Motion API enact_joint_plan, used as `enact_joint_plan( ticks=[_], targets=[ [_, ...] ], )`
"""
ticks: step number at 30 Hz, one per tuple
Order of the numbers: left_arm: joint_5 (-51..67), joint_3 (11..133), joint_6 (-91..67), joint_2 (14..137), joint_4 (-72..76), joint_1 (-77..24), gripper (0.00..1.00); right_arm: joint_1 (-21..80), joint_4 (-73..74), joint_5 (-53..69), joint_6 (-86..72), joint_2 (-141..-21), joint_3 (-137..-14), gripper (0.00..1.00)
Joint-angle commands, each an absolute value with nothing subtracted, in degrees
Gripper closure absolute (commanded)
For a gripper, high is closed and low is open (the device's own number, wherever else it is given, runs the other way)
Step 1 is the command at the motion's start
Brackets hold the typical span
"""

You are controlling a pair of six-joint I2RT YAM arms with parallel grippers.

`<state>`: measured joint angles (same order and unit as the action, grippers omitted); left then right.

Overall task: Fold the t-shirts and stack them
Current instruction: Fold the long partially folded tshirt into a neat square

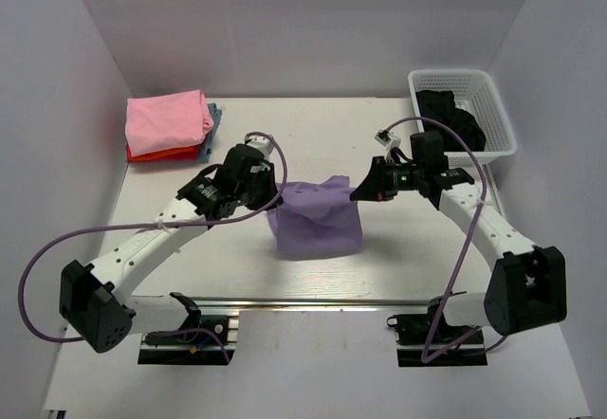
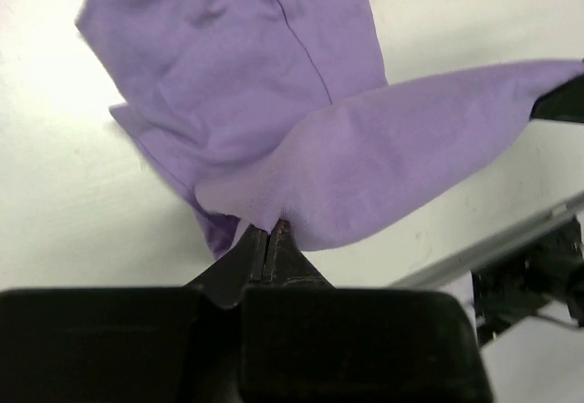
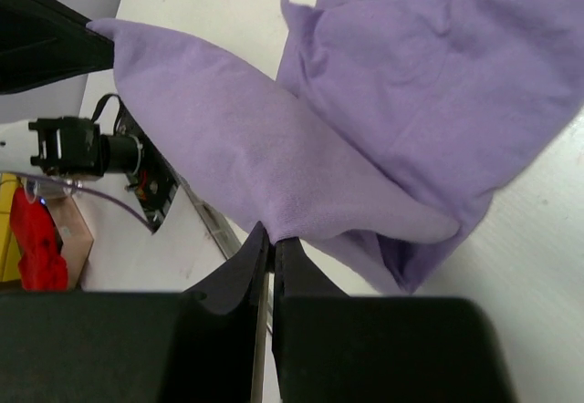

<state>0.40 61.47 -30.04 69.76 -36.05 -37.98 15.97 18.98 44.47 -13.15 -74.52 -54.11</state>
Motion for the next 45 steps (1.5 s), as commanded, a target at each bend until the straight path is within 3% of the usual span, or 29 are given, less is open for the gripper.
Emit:
enact_joint_plan(
  ticks=[1, 11, 18, 32, 33, 34, 35, 36, 37, 41, 45],
  targets=[
    [-6.05, 65.65, -31.19, 71.80, -34.10, -37.71, 1.00, 15.29, 13.71, 43.77, -13.97, -77.07, -58.97, 1.00],
    [-19.86, 74.34, -33.48, 80.94, -40.69, -36.65, 1.00, 13.10, 9.05, 39.91, -18.02, -86.04, -63.19, 1.00],
    [-19.25, 76.11, -33.49, 87.18, -40.87, -33.67, 1.00, 12.39, 6.51, 44.21, -19.60, -94.12, -66.53, 1.00],
    [-17.93, 80.23, -31.46, 97.72, -34.45, -29.36, 1.00, 12.22, 5.36, 39.73, -19.07, -105.98, -74.08, 1.00],
    [-19.06, 81.72, -31.46, 98.43, -35.15, -29.36, 0.84, 12.30, 5.36, 38.07, -19.16, -107.21, -74.96, 1.00],
    [-20.12, 82.70, -32.16, 99.22, -35.85, -29.36, 0.68, 12.30, 5.27, 37.36, -19.25, -107.84, -75.49, 0.90],
    [-21.00, 83.58, -32.69, 99.92, -35.86, -28.83, 0.39, 12.48, 5.19, 36.92, -19.51, -109.67, -76.11, 0.66],
    [-22.40, 85.50, -32.70, 101.06, -36.47, -28.83, 0.12, 12.22, 5.10, 36.91, -18.90, -110.21, -78.98, 0.11],
    [-22.41, 86.74, -32.70, 101.60, -37.69, -28.22, 0.00, 12.39, 7.62, 37.18, -18.90, -110.82, -80.41, 0.10],
    [-21.90, 90.18, -31.74, 101.26, -39.20, -27.69, 0.00, 12.92, 15.11, 37.89, -12.05, -112.16, -90.25, 0.10],
    [-15.50, 84.21, -27.78, 98.09, -33.67, -27.69, 0.00, 12.74, 11.35, 37.53, -12.74, -106.81, -83.95, 0.10]
  ],
)
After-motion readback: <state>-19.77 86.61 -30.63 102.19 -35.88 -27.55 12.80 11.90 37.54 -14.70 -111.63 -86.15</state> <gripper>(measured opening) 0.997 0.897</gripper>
